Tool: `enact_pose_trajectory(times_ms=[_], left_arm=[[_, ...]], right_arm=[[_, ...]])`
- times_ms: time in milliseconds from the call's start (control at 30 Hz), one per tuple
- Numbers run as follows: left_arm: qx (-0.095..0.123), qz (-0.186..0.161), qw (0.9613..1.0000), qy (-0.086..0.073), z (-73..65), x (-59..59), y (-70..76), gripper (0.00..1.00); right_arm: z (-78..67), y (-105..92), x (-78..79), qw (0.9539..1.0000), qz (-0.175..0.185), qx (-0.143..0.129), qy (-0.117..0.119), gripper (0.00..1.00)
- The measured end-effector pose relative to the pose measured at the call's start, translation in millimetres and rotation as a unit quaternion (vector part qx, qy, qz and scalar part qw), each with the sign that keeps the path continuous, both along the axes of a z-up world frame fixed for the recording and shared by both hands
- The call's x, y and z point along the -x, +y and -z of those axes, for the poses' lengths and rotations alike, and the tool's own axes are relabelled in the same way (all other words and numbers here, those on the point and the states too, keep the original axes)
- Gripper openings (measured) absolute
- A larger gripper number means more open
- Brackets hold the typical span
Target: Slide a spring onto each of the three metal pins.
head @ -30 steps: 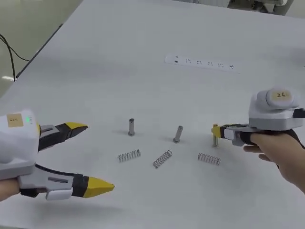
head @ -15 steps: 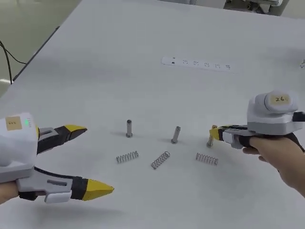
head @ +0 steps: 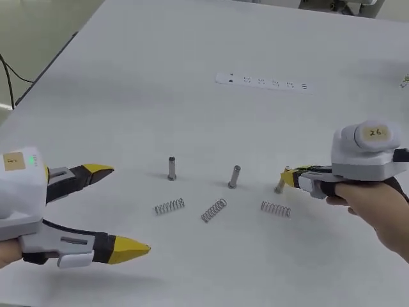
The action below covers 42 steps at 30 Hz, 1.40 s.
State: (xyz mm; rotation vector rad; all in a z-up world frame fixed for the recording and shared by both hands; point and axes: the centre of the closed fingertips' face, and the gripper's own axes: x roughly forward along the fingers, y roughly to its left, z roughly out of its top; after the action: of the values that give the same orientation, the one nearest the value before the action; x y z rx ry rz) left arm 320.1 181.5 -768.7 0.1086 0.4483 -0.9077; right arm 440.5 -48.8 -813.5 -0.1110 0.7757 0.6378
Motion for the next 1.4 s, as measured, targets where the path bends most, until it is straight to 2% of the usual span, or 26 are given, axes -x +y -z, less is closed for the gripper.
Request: enact_pose_trajectory(times_ms=[300,633,833,1100,1333,1400], left_arm=[[0.006,-0.001,1.0,-0.001,2.5,-3.5,-0.8,0.9],[0.005,-0.002,1.0,-0.002,3.0,-3.4,1.2,0.9],[0.015,-0.008,0.9999,0.0,2.7,-4.2,3.5,0.9],[0.02,-0.011,0.9997,-0.001,0.7,-7.2,3.7,0.9],[0.018,-0.008,0.9998,0.0,1.3,-6.3,3.0,0.9],[0.019,-0.009,0.9998,0.0,1.4,-7.0,3.8,0.9]], right_arm=[[2.0,1.8,4.4,0.9999,-0.015,0.004,0.0,0.06],[5.0,1.8,6.2,0.9997,-0.02,0.01,0.002,0.12],[3.3,2.1,5.6,0.9995,-0.024,0.012,-0.017,0.23],[4.6,1.3,11.2,0.9995,-0.027,0.003,-0.015,0.27],[1.3,-0.6,13.9,0.9993,-0.03,0.0,-0.023,0.29],[-0.4,-1.9,13.8,0.9989,-0.034,0.005,-0.032,0.32]])
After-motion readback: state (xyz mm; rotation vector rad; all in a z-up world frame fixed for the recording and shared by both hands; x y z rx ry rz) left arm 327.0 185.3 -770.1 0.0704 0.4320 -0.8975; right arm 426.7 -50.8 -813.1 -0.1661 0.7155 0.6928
